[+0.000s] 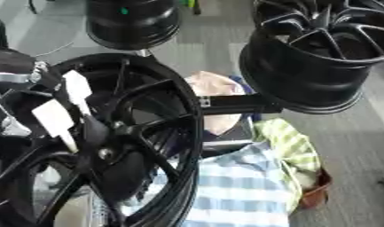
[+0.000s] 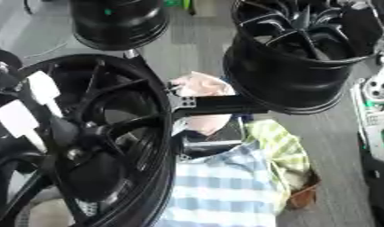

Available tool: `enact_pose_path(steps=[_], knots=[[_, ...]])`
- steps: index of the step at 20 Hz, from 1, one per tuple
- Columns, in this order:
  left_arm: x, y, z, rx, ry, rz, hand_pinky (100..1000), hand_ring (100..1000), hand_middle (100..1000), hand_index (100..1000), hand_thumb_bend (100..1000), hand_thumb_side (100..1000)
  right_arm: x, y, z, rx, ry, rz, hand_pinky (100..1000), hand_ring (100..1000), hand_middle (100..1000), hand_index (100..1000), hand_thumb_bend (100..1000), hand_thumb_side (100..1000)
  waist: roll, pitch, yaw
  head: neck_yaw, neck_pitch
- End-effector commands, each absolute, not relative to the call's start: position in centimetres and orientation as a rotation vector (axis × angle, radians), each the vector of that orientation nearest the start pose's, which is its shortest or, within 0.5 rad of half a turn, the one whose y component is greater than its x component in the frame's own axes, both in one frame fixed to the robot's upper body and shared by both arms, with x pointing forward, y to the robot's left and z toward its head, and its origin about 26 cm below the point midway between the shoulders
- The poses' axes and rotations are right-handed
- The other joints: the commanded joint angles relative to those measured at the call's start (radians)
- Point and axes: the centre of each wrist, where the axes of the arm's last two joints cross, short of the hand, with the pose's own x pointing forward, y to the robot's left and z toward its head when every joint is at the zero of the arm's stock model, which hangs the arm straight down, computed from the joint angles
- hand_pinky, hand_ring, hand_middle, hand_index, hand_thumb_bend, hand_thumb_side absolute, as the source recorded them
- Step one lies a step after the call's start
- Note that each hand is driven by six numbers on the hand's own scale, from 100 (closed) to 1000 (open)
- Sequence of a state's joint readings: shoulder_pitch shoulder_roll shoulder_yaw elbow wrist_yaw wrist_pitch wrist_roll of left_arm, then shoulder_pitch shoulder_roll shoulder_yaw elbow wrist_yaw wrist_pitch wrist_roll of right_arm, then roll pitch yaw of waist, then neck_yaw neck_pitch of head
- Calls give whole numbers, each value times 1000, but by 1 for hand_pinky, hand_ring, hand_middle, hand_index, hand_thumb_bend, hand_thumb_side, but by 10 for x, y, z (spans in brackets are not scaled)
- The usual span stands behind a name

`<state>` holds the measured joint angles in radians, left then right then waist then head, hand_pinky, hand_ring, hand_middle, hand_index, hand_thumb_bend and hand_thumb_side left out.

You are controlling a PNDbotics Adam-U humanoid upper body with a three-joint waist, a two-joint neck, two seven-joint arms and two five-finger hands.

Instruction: Pull the pin out of the wheel hub.

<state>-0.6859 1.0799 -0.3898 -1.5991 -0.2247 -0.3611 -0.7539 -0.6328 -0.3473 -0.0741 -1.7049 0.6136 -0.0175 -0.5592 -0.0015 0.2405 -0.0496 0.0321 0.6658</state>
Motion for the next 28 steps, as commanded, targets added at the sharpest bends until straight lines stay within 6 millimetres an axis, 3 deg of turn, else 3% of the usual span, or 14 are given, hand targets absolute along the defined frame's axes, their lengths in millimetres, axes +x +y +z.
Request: enact_pose_path(steps=[1,8,25,28], knots=[[359,343,290,459,-1165,-2332,825,696,580,709,354,100,367,-269,264,1548,3168,37,761,748,683,812,100,460,1,-14,-2,5,-15],[359,341,292,433,-1208,-2317,804,616,484,608,271,100,367,-269,263,1552,3171,45,761,748,682,813,100,471,-1,-13,0,2,-15],[353,340,308,524,-1348,-2204,686,436,239,271,333,100,367,-272,262,1544,3177,58,762,748,682,815,100,499,1,-13,3,-3,-18],[350,337,312,547,-1383,-2190,675,394,161,212,316,100,367,-272,261,1544,3176,62,762,749,683,816,100,497,0,-14,4,-4,-17]])
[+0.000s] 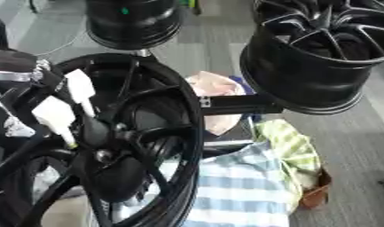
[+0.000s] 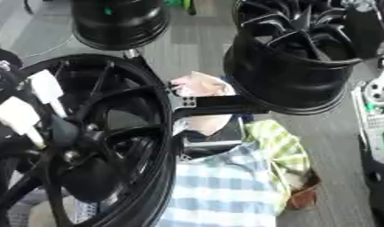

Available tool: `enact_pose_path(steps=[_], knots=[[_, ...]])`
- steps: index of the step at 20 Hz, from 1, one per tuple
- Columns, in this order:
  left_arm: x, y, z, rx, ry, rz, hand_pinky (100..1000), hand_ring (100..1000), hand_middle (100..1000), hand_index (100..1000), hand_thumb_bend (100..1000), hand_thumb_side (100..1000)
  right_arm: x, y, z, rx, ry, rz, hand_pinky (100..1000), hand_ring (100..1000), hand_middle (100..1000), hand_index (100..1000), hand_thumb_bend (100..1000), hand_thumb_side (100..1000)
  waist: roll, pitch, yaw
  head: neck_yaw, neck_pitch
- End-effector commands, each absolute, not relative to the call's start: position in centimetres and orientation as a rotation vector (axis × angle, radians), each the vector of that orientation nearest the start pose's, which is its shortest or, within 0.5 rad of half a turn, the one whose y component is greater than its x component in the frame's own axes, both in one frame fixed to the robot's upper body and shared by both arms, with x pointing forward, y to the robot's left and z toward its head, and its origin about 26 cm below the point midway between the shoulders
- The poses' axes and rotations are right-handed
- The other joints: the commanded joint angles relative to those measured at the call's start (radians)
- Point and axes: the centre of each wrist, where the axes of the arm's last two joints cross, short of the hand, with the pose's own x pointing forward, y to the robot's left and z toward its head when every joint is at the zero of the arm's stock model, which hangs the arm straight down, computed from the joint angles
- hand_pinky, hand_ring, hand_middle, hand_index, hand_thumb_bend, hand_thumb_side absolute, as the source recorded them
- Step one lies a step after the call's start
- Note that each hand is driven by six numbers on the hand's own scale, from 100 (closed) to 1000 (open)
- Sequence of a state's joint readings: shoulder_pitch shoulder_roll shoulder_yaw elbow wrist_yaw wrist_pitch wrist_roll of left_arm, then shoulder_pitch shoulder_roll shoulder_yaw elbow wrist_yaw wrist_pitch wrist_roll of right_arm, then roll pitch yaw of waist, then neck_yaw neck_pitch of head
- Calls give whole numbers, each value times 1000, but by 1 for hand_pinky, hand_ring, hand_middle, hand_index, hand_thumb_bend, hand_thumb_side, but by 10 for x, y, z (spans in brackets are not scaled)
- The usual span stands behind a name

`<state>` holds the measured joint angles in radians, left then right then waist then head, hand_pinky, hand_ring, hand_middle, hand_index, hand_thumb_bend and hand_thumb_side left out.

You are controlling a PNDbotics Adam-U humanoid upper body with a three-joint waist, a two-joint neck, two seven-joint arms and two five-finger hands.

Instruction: Pull the pin out of the wheel hub.

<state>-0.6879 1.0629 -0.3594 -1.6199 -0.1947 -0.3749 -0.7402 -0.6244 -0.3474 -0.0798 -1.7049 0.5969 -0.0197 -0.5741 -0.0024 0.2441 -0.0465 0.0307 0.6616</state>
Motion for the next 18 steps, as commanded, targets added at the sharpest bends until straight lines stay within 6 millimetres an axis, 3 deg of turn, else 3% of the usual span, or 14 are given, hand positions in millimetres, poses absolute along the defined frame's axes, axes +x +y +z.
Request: enact_pose_path(steps=[1,8,18], knots=[[350,337,313,551,-1393,-2183,674,387,147,208,313,100,367,-272,261,1545,3174,63,763,749,683,816,100,497,1,-18,2,-3,-13],[343,336,325,585,-1442,-2149,676,386,146,213,321,100,367,-272,262,1549,3170,61,763,749,683,817,100,497,0,-18,5,-5,-15],[331,349,363,675,-1573,-2017,668,381,143,208,314,100,367,-273,262,1558,3164,57,764,749,683,817,100,492,-1,-20,11,-9,-22]])
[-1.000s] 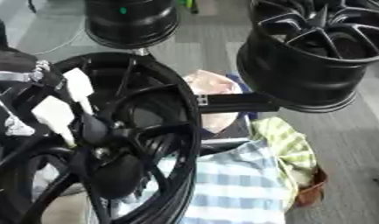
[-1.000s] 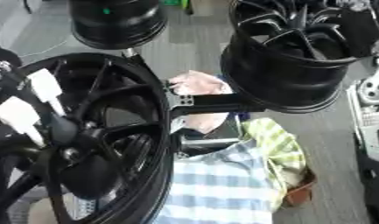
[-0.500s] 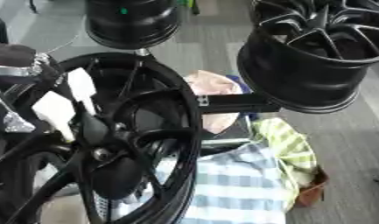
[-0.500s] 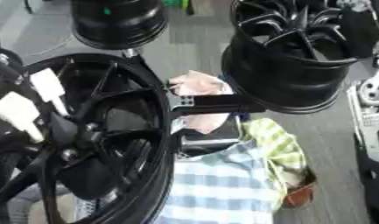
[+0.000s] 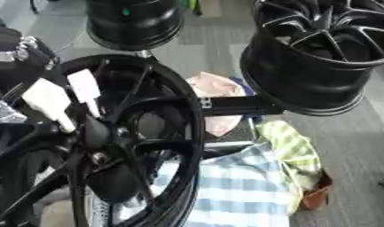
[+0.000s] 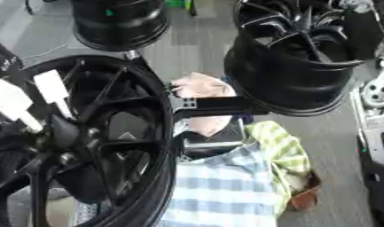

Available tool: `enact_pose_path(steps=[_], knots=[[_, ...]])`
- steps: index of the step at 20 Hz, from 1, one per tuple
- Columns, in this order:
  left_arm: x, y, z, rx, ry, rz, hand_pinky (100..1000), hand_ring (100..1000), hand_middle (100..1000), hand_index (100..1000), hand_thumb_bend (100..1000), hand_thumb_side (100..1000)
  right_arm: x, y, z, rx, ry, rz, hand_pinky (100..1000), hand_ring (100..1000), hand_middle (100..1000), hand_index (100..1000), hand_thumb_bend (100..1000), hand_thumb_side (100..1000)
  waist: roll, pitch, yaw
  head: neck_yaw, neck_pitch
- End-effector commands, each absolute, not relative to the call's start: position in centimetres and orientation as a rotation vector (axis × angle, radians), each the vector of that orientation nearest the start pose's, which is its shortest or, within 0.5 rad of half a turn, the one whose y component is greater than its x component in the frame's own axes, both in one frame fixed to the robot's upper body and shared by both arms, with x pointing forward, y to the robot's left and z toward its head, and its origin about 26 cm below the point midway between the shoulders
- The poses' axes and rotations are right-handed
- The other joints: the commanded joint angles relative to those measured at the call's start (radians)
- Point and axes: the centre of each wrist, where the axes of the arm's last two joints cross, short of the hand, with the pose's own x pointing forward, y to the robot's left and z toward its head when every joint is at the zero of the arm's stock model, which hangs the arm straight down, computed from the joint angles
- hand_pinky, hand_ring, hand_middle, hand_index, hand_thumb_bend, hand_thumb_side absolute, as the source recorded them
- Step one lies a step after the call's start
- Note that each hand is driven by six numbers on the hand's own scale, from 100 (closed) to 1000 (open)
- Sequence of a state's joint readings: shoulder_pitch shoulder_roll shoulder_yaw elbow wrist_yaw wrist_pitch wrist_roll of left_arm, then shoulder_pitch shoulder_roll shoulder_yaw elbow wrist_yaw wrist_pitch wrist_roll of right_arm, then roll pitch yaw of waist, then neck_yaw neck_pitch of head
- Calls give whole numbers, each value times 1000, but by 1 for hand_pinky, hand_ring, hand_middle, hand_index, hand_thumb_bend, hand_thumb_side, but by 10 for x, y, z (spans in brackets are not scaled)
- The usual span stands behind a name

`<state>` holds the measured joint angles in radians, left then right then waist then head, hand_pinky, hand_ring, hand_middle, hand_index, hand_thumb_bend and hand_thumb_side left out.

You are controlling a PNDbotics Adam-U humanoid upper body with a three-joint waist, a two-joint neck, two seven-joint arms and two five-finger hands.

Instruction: Pull the pin out of the wheel hub.

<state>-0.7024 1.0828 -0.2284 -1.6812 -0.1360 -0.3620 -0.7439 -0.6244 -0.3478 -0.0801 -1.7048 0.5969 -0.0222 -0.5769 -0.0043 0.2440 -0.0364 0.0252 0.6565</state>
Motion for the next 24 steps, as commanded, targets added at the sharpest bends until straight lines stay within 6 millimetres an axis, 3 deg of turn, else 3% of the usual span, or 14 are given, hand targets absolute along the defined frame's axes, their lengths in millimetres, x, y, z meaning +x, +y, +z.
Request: enact_pose_path(steps=[1,4,8,12,16,19,24], knots=[[330,352,367,689,-1585,-1995,668,380,143,207,313,100,367,-273,262,1560,3163,57,764,749,683,817,100,490,0,-20,1,-5,-17],[327,367,383,750,-1616,-1899,668,380,144,206,300,100,367,-275,262,1568,3159,57,764,749,683,817,100,491,0,-19,4,-9,-18],[326,404,406,859,-1665,-1675,674,380,146,204,269,100,367,-277,262,1579,3156,56,764,749,683,817,100,493,1,-17,11,-15,-17],[330,448,424,951,-1730,-1364,674,378,154,209,209,100,367,-279,261,1591,3152,53,764,750,683,817,100,490,1,-19,16,-19,-19],[337,485,427,1078,-1760,-1017,685,395,182,250,130,100,368,-280,261,1602,3149,50,764,750,683,817,100,487,0,-20,18,-20,-18],[345,500,424,1232,-1748,-766,692,417,209,296,100,100,368,-280,261,1602,3151,48,764,750,683,817,100,489,0,-20,18,-19,-19],[369,499,411,1383,-1779,-520,713,445,243,344,100,100,369,-279,261,1594,3157,47,765,750,683,817,100,489,-2,-20,16,-15,-22]])
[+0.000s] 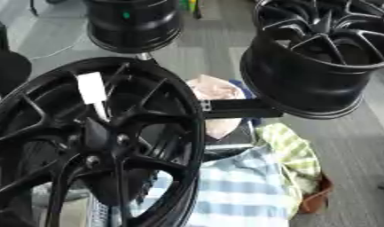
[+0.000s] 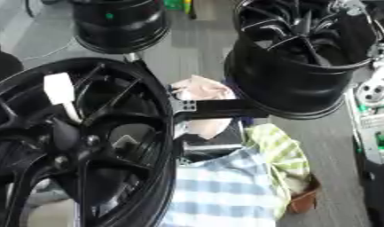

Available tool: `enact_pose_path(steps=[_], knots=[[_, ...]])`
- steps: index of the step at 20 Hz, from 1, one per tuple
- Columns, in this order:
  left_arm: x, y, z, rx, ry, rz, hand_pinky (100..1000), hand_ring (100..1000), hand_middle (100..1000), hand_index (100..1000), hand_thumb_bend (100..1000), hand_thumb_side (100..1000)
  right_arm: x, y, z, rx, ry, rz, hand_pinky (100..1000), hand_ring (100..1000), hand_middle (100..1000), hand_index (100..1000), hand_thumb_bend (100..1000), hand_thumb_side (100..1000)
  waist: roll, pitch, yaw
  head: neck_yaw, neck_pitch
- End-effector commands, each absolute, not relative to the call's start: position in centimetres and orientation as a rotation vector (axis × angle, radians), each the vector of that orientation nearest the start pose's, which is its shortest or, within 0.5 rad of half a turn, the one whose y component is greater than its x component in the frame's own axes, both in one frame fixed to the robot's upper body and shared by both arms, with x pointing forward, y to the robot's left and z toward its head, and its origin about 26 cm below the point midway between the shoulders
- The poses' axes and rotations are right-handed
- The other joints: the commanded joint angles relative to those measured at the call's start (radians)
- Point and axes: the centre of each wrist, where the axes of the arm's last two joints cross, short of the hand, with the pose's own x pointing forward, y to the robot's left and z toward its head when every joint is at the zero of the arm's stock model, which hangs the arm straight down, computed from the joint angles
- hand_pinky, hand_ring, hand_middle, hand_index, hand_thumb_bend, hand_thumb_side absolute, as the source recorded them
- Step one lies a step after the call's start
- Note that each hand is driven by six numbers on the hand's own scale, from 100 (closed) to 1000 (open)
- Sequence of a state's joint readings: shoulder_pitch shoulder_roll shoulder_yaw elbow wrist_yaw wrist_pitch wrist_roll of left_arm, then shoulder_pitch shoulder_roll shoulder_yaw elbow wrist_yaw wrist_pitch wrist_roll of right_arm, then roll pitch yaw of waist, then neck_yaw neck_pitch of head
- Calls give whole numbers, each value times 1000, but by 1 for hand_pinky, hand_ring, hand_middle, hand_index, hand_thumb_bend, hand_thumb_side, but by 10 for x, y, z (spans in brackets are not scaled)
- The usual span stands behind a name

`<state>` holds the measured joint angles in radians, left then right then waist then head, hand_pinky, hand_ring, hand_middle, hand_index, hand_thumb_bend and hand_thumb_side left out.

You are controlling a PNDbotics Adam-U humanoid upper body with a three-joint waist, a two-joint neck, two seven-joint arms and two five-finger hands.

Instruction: Pull the pin out of the wheel hub.

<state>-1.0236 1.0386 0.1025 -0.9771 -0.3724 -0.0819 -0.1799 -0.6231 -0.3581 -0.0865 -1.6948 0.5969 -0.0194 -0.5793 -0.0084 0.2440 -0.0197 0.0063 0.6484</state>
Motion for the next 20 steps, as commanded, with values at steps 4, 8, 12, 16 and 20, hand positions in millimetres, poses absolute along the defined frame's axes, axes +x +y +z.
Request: enact_pose_path(steps=[4,8,12,16,20], knots=[[392,494,394,1408,-1786,-467,733,472,289,403,100,100,369,-278,261,1584,3165,51,764,750,682,817,100,491,-1,-17,-7,10,-15],[408,492,374,1400,-1778,-468,781,571,434,567,145,100,369,-277,261,1576,3170,58,764,750,681,817,100,497,-1,-14,-13,16,-18],[415,494,361,1377,-1708,-547,897,844,746,818,408,232,369,-277,262,1572,3169,61,764,750,681,817,100,496,-1,-12,-14,19,-18],[415,495,359,1378,-1701,-564,897,844,746,818,408,232,369,-277,262,1571,3169,62,764,750,681,817,100,496,-1,-12,-14,19,-18],[414,498,354,1379,-1667,-595,910,897,849,891,476,463,369,-278,261,1572,3169,63,765,750,681,817,100,501,-1,-13,-11,18,-15]])
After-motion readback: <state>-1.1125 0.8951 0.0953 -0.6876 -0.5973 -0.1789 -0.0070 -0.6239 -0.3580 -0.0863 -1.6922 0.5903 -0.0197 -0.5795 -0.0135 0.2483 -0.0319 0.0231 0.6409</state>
